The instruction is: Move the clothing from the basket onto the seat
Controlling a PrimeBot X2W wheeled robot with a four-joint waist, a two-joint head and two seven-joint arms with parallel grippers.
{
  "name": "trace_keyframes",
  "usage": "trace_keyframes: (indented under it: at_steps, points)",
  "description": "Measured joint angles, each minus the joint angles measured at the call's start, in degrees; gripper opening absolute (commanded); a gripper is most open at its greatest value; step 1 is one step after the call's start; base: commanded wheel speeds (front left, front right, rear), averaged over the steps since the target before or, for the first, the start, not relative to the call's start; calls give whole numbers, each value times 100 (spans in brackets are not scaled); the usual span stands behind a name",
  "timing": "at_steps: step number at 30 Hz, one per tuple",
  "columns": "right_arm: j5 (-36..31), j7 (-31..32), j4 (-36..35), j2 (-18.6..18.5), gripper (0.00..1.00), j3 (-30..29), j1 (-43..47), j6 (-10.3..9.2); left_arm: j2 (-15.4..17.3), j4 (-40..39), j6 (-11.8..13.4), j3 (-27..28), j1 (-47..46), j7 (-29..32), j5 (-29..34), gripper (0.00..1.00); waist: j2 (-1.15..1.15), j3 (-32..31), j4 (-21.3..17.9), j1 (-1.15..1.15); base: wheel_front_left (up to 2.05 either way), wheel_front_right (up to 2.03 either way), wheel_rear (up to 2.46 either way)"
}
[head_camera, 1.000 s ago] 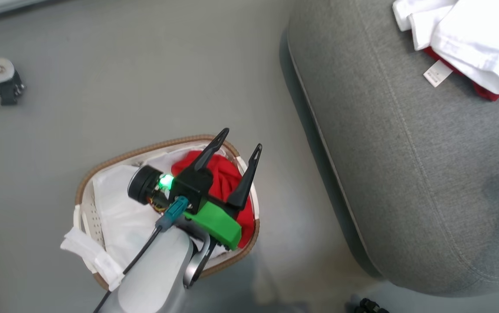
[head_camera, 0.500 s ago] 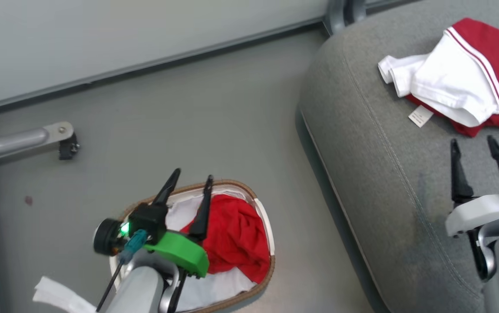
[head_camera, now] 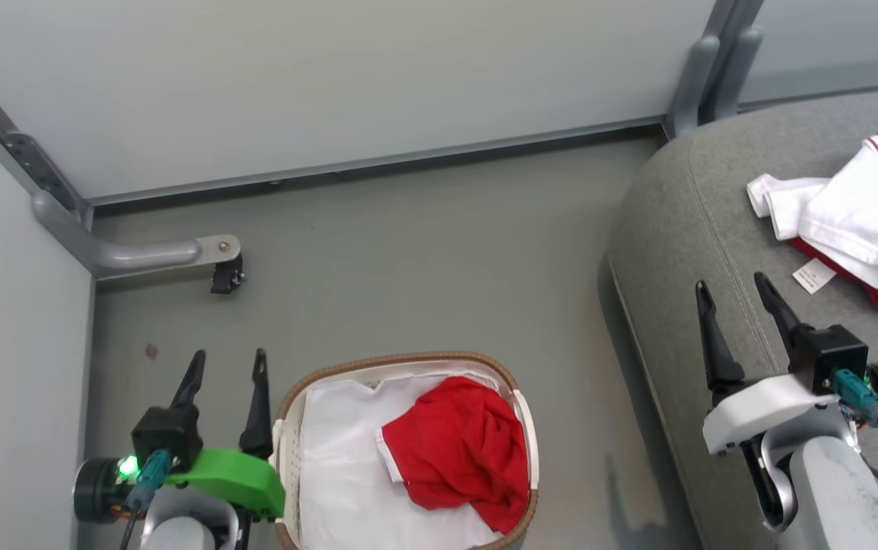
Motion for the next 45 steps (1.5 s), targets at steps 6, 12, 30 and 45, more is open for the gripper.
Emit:
trace_keyframes:
  at_steps: [6,12,30,45]
  points:
    - [31,0,41,88,100,36,306,0,-1,2,-15,377,365,0,169,100,0,-292,129,0,0,0,0]
    - [59,0,41,112,100,0,574,0,-7,-76,-49,603,699,0,219,100,0,-554,151,0,0,0,0]
    - [138,0,-211,130,100,166,429,0,-24,-147,-116,202,607,0,-140,100,0,-340,-31,0,0,0,0]
    - [513,0,-1018,132,100,764,-907,0,-32,748,-224,-603,-1265,1,-402,100,0,1193,-417,0,0,0,0]
